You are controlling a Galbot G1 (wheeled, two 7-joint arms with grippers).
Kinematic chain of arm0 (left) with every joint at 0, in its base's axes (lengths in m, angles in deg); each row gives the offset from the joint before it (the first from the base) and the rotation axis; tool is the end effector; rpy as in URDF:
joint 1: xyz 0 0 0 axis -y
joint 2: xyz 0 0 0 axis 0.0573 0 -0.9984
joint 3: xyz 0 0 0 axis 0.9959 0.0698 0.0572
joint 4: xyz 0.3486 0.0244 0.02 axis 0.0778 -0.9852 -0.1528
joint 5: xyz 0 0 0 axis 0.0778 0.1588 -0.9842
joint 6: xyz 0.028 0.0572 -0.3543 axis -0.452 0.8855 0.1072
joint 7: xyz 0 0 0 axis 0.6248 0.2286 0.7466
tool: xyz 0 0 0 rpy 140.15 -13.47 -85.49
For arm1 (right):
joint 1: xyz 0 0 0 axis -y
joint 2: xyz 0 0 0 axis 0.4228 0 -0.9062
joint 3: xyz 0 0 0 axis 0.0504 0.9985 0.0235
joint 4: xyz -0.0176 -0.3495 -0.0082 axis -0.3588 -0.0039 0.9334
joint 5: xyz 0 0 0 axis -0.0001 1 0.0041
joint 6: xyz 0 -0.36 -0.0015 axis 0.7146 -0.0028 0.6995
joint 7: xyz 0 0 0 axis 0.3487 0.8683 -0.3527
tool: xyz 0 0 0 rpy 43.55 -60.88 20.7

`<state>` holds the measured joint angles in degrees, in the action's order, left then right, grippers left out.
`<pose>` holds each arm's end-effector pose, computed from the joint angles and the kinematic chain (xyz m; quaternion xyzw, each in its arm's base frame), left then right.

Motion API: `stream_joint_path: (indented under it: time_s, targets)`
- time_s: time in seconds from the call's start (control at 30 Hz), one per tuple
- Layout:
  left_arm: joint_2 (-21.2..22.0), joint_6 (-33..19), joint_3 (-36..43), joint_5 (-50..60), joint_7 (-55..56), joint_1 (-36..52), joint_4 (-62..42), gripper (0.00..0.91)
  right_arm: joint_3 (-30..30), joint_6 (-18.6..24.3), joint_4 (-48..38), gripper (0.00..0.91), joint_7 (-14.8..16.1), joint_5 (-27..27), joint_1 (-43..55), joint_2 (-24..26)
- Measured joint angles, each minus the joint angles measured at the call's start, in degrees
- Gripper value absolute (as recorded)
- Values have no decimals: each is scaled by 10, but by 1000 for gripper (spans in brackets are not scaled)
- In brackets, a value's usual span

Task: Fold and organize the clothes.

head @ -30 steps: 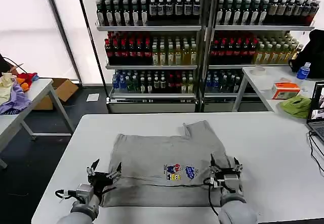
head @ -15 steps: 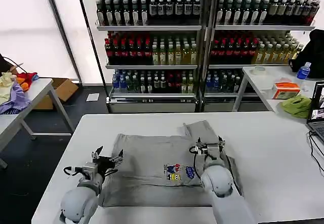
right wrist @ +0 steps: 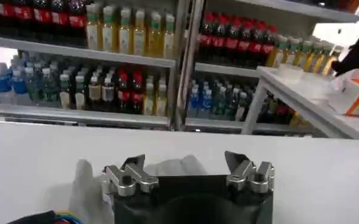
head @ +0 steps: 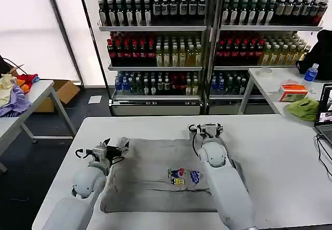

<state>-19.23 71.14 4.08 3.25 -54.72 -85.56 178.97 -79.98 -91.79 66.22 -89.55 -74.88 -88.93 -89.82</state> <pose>0.3943 0.0610 -0.2988 -0.0452 -0.9695 -0.0787 0.2275 0.5051 0.0534 -0.2884 -0.0725 -0.9683 0.0727 0.2277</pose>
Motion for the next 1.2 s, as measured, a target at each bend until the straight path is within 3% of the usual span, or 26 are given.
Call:
stream_joint_path:
  time_s: [0.5, 0.53, 0.57, 0.6, 0.63, 0.67, 0.7, 0.73, 1.2]
  targets:
    - [10, 0, 18, -15, -2, 47, -62, 907, -8, 11, -81, 907, 13, -4, 27, 2]
    - [12, 0, 20, -15, -2, 48, -65, 897, -8, 11, -85, 907, 14, -5, 27, 3]
    - [14, 1, 22, -15, -2, 49, -68, 786, -9, 12, -89, 907, 15, -6, 27, 4]
    - [15, 1, 23, -14, -2, 50, -71, 645, -10, 12, -91, 836, 16, -7, 27, 4]
    - [16, 2, 24, -13, -2, 51, -74, 333, -10, 13, -94, 574, 17, -8, 27, 5]
    - [17, 3, 25, -12, -2, 51, -77, 202, -11, 14, -98, 453, 17, -9, 27, 5]
    - [17, 4, 25, -12, -1, 51, -79, 20, -11, 15, -100, 181, 18, -10, 27, 5]
    - [18, 4, 25, -12, -1, 51, -81, 0, -11, 17, -102, 20, 20, -11, 26, 4]
    - [18, 11, 26, -24, -9, 50, -92, 0, -8, 20, -101, 0, 24, -10, -2, 9]
